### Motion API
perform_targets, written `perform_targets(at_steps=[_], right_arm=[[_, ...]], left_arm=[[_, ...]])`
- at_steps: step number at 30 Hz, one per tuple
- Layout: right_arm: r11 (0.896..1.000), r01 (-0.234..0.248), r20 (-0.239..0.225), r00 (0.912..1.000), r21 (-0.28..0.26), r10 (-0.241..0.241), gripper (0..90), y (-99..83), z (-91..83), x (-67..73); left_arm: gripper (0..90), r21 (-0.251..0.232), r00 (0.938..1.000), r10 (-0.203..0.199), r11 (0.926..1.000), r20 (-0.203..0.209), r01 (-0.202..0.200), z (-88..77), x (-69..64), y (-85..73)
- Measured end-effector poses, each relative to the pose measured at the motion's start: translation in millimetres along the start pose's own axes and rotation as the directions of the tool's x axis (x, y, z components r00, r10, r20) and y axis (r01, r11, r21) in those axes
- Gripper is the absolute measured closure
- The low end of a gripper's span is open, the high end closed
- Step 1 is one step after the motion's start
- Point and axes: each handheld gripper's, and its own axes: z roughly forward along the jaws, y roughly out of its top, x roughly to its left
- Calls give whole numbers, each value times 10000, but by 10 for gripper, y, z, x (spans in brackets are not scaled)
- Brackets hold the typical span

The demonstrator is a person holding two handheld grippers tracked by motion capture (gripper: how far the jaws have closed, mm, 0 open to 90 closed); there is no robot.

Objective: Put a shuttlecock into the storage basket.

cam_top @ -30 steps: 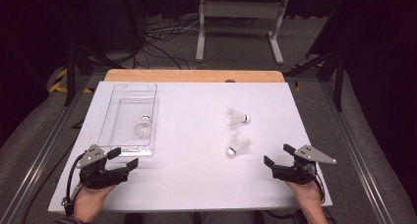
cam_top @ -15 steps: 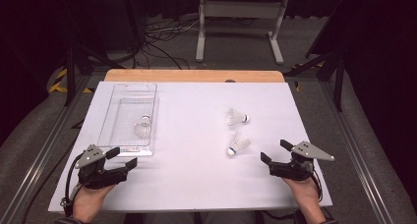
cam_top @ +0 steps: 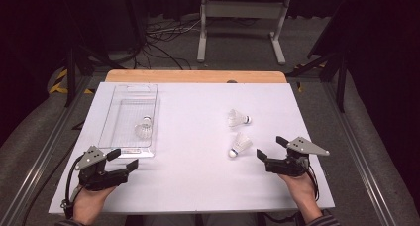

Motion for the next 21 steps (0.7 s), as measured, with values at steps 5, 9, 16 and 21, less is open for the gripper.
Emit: perform_targets(at_steps=[5,9,16,21], right_arm=[[10000,57,-59,10000,78,-56,104,40,66,20],[9999,78,-130,9999,118,-76,106,78,121,44],[9999,14,-241,9997,106,-12,109,133,239,74],[9991,59,-251,9997,417,-49,121,176,302,88]], left_arm=[[226,-4,10000,-11,10000,1,11,-1,0,1],[226,-25,10000,-10,10000,21,10,1,-3,0],[226,-35,10000,5,10000,16,-5,0,-2,0],[226,-30,10000,49,10000,37,-49,2,-3,0]])
